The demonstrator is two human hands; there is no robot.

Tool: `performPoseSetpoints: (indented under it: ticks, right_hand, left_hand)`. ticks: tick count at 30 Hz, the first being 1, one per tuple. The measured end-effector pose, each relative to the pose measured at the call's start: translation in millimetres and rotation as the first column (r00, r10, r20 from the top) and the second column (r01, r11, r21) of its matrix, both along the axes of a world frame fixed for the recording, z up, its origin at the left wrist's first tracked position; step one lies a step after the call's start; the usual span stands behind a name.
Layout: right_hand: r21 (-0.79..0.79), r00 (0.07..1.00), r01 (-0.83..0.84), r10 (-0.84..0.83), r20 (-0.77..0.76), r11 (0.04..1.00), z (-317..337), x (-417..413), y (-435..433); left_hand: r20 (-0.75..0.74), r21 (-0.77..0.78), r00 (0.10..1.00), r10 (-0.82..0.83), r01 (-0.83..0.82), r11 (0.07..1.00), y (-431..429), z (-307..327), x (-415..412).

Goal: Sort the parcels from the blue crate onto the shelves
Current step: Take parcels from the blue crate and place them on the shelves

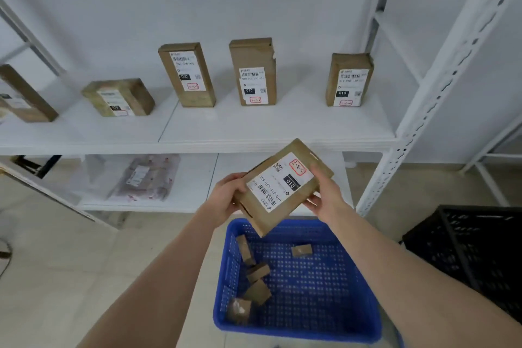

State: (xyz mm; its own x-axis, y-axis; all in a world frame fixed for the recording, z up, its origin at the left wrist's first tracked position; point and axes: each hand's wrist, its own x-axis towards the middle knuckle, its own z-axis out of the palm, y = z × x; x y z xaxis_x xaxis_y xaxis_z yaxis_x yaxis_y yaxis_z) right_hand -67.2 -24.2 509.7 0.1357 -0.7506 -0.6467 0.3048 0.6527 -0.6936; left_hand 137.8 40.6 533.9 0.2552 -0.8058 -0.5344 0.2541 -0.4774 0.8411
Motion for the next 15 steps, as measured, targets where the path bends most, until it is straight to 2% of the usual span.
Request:
performPoseSetpoints:
  ticks: [3, 6, 9, 12, 15]
  right_hand:
    - [-0.001, 1.0, 0.006, -0.006, -0.009, 1.0, 19.3, -11.0, -3.9]
    - [0.072, 0.985, 0.081, -0.091, 0.146, 0.994, 37.0, -12.8, -1.1]
    - [0.129, 0.944, 0.085, -0.122, 0.308, 0.988, 48.2, -4.0, 4.0]
    - [0.101, 0.93, -0.009, -0.028, 0.367, 0.995, 51.2, 4.8, 8.5]
    - [0.01, 0.937, -0.169, 0.158, 0.313, 0.986, 54.2, 3.3, 10.0]
  left_hand:
    - [0.032, -0.065, 0.999, 0.039, -0.037, 0.997, -7.6, 24.0, 6.6]
    - [-0.014, -0.107, 0.991, 0.136, -0.137, 0.985, -14.1, 41.3, 7.9]
    - [-0.1, -0.047, 0.991, 0.09, -0.095, 0.994, -17.0, 49.0, -1.4]
    - [-0.109, -0.079, 0.993, -0.047, 0.039, 0.996, -21.9, 57.7, -27.4]
    - [-0.079, -0.141, 0.997, -0.023, 0.012, 0.99, -30.7, 64.8, -40.9]
